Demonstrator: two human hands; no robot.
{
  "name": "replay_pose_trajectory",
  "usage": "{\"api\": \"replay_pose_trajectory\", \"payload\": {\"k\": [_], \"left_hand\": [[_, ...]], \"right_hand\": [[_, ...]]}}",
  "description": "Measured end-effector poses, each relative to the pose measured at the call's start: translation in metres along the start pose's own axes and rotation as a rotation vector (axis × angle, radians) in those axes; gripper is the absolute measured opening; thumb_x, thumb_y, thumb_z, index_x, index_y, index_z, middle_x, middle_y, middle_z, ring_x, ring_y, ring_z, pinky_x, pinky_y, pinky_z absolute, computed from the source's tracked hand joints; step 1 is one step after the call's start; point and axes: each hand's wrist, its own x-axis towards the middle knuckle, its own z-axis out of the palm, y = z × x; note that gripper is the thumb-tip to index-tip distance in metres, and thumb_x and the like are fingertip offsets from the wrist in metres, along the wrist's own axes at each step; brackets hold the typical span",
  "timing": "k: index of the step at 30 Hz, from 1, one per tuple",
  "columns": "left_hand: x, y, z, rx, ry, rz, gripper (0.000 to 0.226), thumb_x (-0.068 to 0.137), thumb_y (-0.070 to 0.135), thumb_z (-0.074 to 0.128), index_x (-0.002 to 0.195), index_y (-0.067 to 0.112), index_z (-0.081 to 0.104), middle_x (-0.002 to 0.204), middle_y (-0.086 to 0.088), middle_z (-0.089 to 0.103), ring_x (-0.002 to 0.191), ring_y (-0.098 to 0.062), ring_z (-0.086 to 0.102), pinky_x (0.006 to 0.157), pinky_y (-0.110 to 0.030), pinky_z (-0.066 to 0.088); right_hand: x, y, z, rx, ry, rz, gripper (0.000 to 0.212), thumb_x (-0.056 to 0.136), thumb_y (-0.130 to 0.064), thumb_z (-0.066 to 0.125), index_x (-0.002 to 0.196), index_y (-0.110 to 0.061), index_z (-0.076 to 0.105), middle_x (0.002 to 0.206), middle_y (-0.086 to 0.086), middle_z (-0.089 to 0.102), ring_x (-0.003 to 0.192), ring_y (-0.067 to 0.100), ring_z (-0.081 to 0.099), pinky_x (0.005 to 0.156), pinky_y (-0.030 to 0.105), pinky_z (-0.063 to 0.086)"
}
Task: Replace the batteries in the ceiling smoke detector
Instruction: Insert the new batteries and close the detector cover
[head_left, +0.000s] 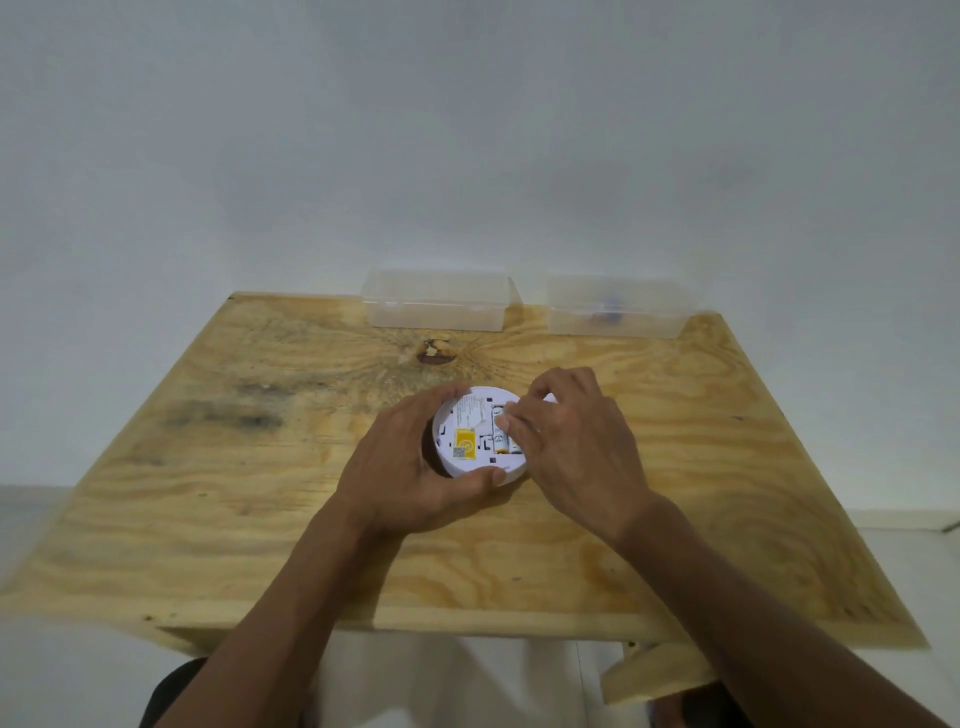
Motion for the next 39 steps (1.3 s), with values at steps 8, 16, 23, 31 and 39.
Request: {"api": "replay_pose_trajectory", "payload": {"k": [8, 16, 23, 31, 39], "left_hand": [[0.0, 0.0, 0.0, -0.061, -0.011, -0.017, 0.071, 0.063, 0.039, 0.093, 0.127, 0.034, 0.062, 0.115, 0.007, 0.075, 0.105, -0.015, 0.073, 0.085, -0.05, 0.06], [-0.003, 0.005, -0.003, 0.016, -0.027, -0.011, 0.076, 0.067, 0.053, 0.083, 0.134, 0.028, 0.057, 0.122, 0.01, 0.071, 0.109, -0.012, 0.07, 0.089, -0.046, 0.058], [-0.002, 0.006, -0.007, 0.101, -0.072, -0.016, 0.087, 0.067, 0.063, 0.073, 0.141, 0.023, 0.054, 0.13, 0.01, 0.066, 0.117, -0.011, 0.063, 0.097, -0.042, 0.054], [-0.003, 0.005, -0.006, 0.118, -0.078, -0.021, 0.088, 0.068, 0.064, 0.072, 0.143, 0.022, 0.052, 0.135, 0.009, 0.064, 0.122, -0.013, 0.061, 0.1, -0.044, 0.052], [-0.003, 0.005, -0.007, 0.095, -0.072, -0.026, 0.088, 0.067, 0.064, 0.073, 0.144, 0.024, 0.052, 0.134, 0.013, 0.064, 0.122, -0.009, 0.061, 0.099, -0.042, 0.054]], "right_hand": [[-0.004, -0.002, 0.005, -0.076, 0.055, 0.001, 0.024, 0.092, -0.039, 0.054, 0.084, -0.027, 0.073, 0.099, -0.007, 0.058, 0.104, 0.018, 0.05, 0.07, 0.032, 0.038], [-0.004, -0.007, 0.0, 0.102, 0.015, 0.115, 0.022, 0.094, -0.036, 0.059, 0.097, -0.023, 0.076, 0.101, -0.006, 0.054, 0.104, 0.016, 0.045, 0.075, 0.031, 0.036], [0.008, 0.026, -0.013, 0.237, 0.055, 0.464, 0.028, 0.091, -0.029, 0.063, 0.118, -0.02, 0.066, 0.119, 0.004, 0.059, 0.119, 0.024, 0.049, 0.088, 0.034, 0.045], [0.006, 0.039, -0.008, 0.075, -0.202, 0.631, 0.066, 0.079, -0.065, 0.063, 0.127, -0.019, 0.058, 0.135, 0.005, 0.048, 0.129, 0.028, 0.04, 0.098, 0.045, 0.041], [0.009, 0.039, -0.003, 0.138, -0.198, 0.642, 0.058, 0.08, -0.057, 0.07, 0.124, -0.023, 0.058, 0.133, 0.002, 0.047, 0.129, 0.026, 0.038, 0.098, 0.044, 0.039]]}}
